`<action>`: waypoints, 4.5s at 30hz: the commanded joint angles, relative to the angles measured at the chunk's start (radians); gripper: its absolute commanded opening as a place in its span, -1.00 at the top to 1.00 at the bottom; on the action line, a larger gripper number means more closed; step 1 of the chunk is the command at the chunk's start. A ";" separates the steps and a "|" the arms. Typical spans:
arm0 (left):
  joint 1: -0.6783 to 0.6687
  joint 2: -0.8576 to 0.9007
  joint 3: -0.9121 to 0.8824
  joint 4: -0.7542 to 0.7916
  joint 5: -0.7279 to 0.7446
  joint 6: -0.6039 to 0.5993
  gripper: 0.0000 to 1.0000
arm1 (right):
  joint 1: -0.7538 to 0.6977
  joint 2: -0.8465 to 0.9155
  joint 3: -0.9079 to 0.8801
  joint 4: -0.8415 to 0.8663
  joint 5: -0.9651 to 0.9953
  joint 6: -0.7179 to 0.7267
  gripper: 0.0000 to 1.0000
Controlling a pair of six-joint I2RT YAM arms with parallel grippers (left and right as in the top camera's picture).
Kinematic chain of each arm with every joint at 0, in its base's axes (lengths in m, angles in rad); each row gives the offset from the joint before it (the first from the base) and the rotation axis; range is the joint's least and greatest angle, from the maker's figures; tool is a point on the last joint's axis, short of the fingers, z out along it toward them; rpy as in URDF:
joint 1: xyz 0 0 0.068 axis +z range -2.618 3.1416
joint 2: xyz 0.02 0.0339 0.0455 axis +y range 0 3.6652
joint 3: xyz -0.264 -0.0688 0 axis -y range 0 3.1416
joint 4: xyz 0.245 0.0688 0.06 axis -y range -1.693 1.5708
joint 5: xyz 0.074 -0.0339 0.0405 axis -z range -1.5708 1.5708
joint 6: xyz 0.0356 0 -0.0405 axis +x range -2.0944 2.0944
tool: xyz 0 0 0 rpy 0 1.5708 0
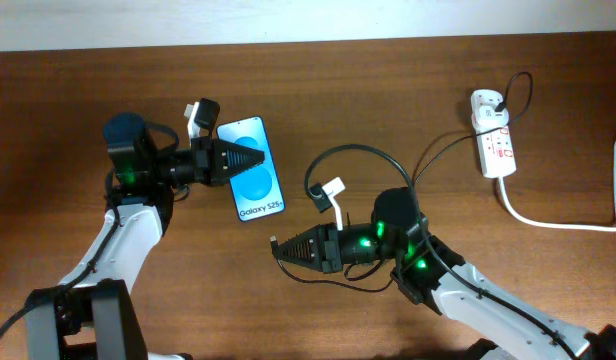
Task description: Plug charger to phone and switch on socket
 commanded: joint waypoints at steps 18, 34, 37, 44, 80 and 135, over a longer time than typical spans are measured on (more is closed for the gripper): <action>-0.001 -0.008 0.004 0.006 0.023 0.016 1.00 | -0.001 0.097 0.011 0.157 0.082 -0.105 0.91; -0.001 -0.008 0.005 0.006 0.023 0.016 1.00 | 0.000 0.103 0.039 0.156 0.085 -0.105 0.91; -0.001 -0.008 0.005 0.006 0.024 0.016 1.00 | 0.000 0.103 0.039 0.156 0.082 -0.105 0.91; -0.001 -0.008 0.005 0.006 0.024 0.016 1.00 | 0.020 0.103 0.039 0.156 0.089 -0.105 0.92; -0.001 -0.008 0.005 0.006 0.028 0.016 1.00 | 0.018 0.149 0.074 0.161 0.055 -0.093 0.92; -0.002 -0.008 0.004 0.006 0.015 0.016 1.00 | -0.020 0.149 0.075 0.157 0.078 -0.032 0.92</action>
